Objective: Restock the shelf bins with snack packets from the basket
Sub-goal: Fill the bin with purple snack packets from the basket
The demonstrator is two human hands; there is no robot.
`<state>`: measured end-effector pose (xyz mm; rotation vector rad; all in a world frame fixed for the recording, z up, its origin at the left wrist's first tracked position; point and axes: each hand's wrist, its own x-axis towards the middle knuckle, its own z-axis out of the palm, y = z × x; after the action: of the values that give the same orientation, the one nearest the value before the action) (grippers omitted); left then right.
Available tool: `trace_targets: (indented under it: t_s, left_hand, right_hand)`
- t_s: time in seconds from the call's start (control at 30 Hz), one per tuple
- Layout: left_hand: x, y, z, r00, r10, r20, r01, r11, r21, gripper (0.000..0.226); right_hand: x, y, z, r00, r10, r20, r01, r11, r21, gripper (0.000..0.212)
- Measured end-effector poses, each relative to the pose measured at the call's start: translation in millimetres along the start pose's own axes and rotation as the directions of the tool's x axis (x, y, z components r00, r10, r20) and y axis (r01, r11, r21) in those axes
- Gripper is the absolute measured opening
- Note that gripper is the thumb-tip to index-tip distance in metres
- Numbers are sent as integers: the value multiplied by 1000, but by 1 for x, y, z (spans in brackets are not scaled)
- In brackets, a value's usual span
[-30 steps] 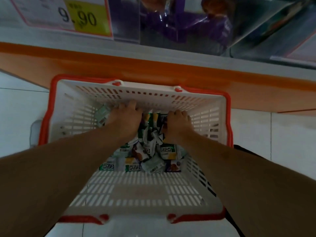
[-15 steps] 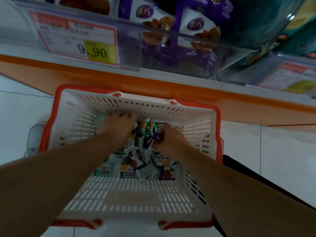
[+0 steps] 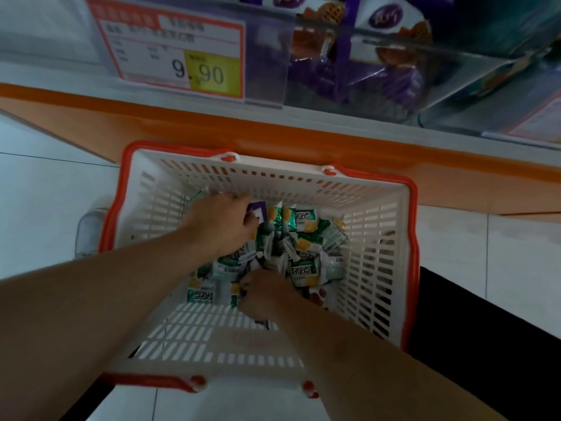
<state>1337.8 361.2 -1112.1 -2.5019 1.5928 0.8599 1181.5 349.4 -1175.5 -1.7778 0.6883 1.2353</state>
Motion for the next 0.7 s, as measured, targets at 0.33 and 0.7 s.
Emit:
trace_targets:
  t_s: [0.33,0.7]
  left_hand:
    - [-32,16,-74,974,-122,188,185,912,-366,34]
    - [-157,62,-271,987,-140,74,142,577,-805,32]
  right_hand:
    - [-110,15,-83,994,-104,-16,104,953,285,19]
    - [-383,-32,-176,882,-386,-272,470,771,430,19]
